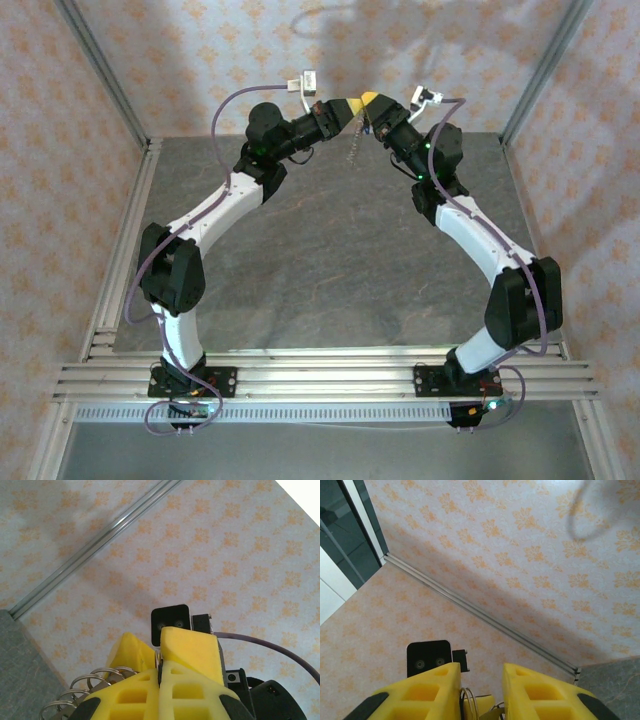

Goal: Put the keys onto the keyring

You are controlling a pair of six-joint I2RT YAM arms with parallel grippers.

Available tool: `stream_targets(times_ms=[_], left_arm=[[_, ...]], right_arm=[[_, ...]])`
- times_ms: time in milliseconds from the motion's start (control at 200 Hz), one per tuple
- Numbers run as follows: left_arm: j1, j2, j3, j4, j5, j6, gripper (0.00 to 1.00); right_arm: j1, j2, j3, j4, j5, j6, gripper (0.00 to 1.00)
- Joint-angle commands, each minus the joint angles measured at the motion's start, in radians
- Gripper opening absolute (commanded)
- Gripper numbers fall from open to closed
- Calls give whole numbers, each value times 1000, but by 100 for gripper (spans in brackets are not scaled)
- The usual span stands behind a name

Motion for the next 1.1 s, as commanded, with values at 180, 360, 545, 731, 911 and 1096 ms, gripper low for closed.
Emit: stream_targets(times_ms=[180, 360, 545, 731, 911, 1096], left_arm=[[-5, -57, 5, 47, -10, 12, 0], [-5, -57, 6, 45, -9, 12, 0], [-5, -55, 7, 47, -10, 11, 0], [-6, -51, 11, 46, -10, 9, 0], [-8, -51, 12, 44, -9, 12, 0], [-11, -49, 15, 42, -6, 12, 0]], right_arm=[[-18, -66, -44, 36, 3, -13, 26], [-20, -67, -55, 40, -2, -10, 23], [-20, -54, -37, 39, -31, -7, 23], [-19, -35, -14, 38, -52, -1, 23], [-17, -31, -3, 35, -54, -2, 19], [-17, -28, 6, 27, -59, -3, 12]])
